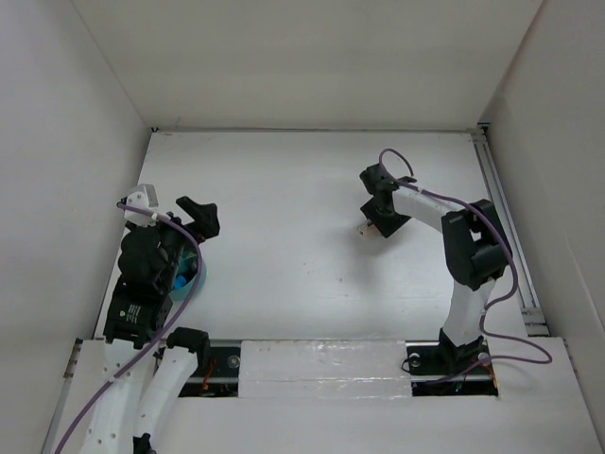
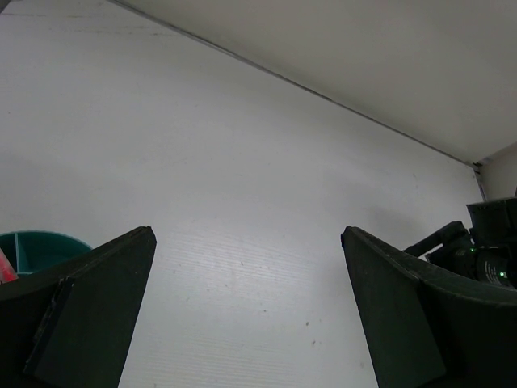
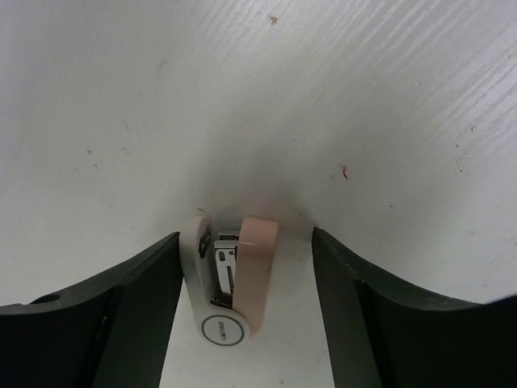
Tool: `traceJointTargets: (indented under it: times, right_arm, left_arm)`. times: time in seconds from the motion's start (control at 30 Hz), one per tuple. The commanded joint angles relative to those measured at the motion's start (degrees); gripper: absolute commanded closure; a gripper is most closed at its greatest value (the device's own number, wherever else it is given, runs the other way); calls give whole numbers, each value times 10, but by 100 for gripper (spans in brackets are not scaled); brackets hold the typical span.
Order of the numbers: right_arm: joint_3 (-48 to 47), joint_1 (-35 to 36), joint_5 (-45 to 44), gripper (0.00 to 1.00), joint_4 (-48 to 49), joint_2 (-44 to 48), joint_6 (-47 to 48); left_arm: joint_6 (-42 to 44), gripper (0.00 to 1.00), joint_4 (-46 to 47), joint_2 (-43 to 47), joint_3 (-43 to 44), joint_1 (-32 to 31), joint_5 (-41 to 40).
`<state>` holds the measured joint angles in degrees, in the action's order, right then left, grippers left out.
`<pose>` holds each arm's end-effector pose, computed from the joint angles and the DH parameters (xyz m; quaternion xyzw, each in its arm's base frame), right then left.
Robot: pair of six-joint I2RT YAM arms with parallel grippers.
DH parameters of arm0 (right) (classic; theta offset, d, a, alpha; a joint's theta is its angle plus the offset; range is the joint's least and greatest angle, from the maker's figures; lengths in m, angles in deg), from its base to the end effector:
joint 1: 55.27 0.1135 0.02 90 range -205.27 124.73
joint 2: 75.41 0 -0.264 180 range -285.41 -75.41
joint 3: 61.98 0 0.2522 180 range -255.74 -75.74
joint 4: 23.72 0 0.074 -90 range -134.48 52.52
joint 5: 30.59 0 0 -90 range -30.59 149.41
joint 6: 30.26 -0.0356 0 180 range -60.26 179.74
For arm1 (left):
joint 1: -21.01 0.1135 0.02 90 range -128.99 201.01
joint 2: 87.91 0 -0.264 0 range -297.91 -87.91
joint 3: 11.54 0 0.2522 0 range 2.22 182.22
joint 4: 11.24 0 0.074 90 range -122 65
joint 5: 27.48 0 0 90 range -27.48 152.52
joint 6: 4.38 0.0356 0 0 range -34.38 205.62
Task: Sort the stationery into containers
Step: Pick up the stapler from the center of the board.
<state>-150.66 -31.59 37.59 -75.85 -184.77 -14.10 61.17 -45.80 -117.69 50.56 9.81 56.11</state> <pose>0.3488 0.1385 0.1712 0.4372 0.8674 -0.0130 0.2375 0.1119 -0.0181 0.3752 -0.1215 0.7104 -0.1735 0.6712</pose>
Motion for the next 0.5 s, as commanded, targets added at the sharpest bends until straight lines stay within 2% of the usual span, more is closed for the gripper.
traceJointTargets:
  times: [0.0,0.13,0.17,0.27,0.3,0.33,0.4,0.43,0.47]
  right_arm:
    - [21,4,4,32,14,3,-24]
    - [35,4,4,43,27,9,-24]
    - [41,4,4,51,27,9,-24]
    - [47,4,11,67,37,9,-24]
    - [47,4,11,82,46,14,-24]
    - [47,4,11,89,46,14,-24]
    - [47,4,23,93,46,14,-24]
    - [47,4,23,100,46,14,-24]
    - [47,4,23,100,46,14,-24]
  left_arm:
    - [8,0,20,9,-2,-2,7]
    - [8,0,20,14,-2,-2,7]
    - [8,0,20,14,-2,-2,7]
    - [8,0,20,14,-2,-2,7]
    - [8,0,20,14,-2,-2,7]
    - [8,0,20,14,-2,-2,7]
    - [8,0,20,9,-2,-2,2]
    - [8,0,20,9,-2,-2,2]
    - [8,0,20,9,-2,-2,2]
